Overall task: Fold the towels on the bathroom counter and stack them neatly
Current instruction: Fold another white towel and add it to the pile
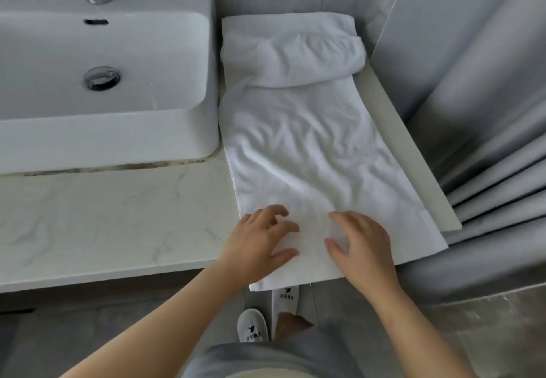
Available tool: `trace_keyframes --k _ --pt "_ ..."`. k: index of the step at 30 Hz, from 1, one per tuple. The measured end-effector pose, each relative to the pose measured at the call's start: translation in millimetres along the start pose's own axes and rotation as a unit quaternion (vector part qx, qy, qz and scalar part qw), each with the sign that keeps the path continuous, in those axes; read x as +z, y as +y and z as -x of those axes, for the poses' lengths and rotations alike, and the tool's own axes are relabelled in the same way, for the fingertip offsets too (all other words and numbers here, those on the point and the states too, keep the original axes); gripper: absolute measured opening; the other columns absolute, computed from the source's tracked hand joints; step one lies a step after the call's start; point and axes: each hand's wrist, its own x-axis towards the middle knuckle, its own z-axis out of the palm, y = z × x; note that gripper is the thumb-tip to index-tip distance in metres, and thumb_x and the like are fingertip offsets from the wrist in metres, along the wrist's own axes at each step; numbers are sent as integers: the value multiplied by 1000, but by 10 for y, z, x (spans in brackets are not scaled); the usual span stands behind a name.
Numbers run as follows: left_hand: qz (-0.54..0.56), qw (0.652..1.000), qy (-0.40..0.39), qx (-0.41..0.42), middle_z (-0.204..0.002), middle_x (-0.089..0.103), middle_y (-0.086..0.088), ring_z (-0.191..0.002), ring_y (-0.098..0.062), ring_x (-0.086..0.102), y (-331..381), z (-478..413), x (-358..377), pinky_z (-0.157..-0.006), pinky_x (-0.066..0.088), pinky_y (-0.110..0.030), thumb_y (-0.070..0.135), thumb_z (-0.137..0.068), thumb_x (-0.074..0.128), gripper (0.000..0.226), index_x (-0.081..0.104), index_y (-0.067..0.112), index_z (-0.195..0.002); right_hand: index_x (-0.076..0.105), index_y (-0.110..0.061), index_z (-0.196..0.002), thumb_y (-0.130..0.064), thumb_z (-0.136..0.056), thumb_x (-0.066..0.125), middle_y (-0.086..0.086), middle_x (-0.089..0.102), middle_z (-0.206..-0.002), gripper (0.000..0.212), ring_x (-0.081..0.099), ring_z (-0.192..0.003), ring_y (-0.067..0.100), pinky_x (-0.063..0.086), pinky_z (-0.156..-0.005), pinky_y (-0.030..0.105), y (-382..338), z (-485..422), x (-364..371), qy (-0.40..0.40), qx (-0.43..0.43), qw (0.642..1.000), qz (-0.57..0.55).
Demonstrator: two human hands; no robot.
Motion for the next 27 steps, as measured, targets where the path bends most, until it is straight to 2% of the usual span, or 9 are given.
trace_keyframes --k 2,4,9,12,14,17,19,23,27 --pt "-53 996 -68 -6 -121 59 1 -98 -17 63 76 75 43 -78 51 -35 72 -67 42 62 59 32 -112 51 -30 -132 -43 -77 70 -2 40 -141 59 32 -134 21 21 -111 37 -54 82 -34 -61 -3 998 2" --pt "-115 988 -101 -1 -127 57 1 -108 -21 59 116 148 82 -83 49 -36 79 -56 42 80 51 33 -120 37 -40 -138 -55 -71 71 -6 16 -152 77 10 -142 19 7 -115 35 -115 128 -59 -116 -9 993 26" --pt "-132 987 -89 -4 -123 60 -3 -109 -23 61 28 253 65 -86 50 -36 51 -43 75 87 48 28 -123 9 -49 -143 -52 -72 69 -9 -17 -154 93 -13 -143 21 -5 -114 35 -203 134 -58 -190 -53 976 91" --pt "-99 995 -34 -5 -114 65 4 -101 -16 66 -6 241 -50 -82 52 -30 46 -56 50 57 63 30 -110 15 -43 -145 -34 -77 67 -9 -5 -157 86 -2 -144 17 2 -113 30 -75 117 -64 -161 -74 980 86" --pt "-51 998 -24 -20 -111 66 7 -96 -14 67 -7 212 -152 -80 53 -27 40 -63 39 50 68 27 -101 36 -33 -141 -23 -75 67 -6 23 -154 74 21 -142 16 15 -111 31 33 84 -119 -113 -81 988 61" --pt "36 993 -70 -93 -122 58 14 -105 -13 59 -53 129 -320 -85 48 -26 37 -72 31 52 64 27 -111 67 -16 -109 -9 -62 79 2 68 -108 49 64 -101 26 46 -85 41 231 19 -264 -1 -76 996 45" --pt "19 987 -80 -135 -122 58 15 -106 -13 57 -115 36 -408 -83 47 -27 37 -79 31 48 61 30 -116 71 -8 -93 1 -54 81 7 72 -85 41 69 -78 32 51 -69 42 425 -16 -341 73 -43 995 50" --pt "-47 971 31 -232 -93 65 6 -82 -19 58 -227 -69 -520 -62 40 -27 39 -94 49 24 64 25 -106 71 -3 -91 2 -65 78 14 71 -85 27 65 -81 40 50 -70 45 687 -177 -441 155 50 987 15" --pt "127 910 152 -364 -81 62 6 -78 -15 59 -348 -145 -538 -69 43 -27 28 -80 72 18 61 20 -93 65 -12 -102 -18 -82 69 3 63 -94 22 56 -91 23 40 -77 30 684 -437 -546 146 210 942 -216"
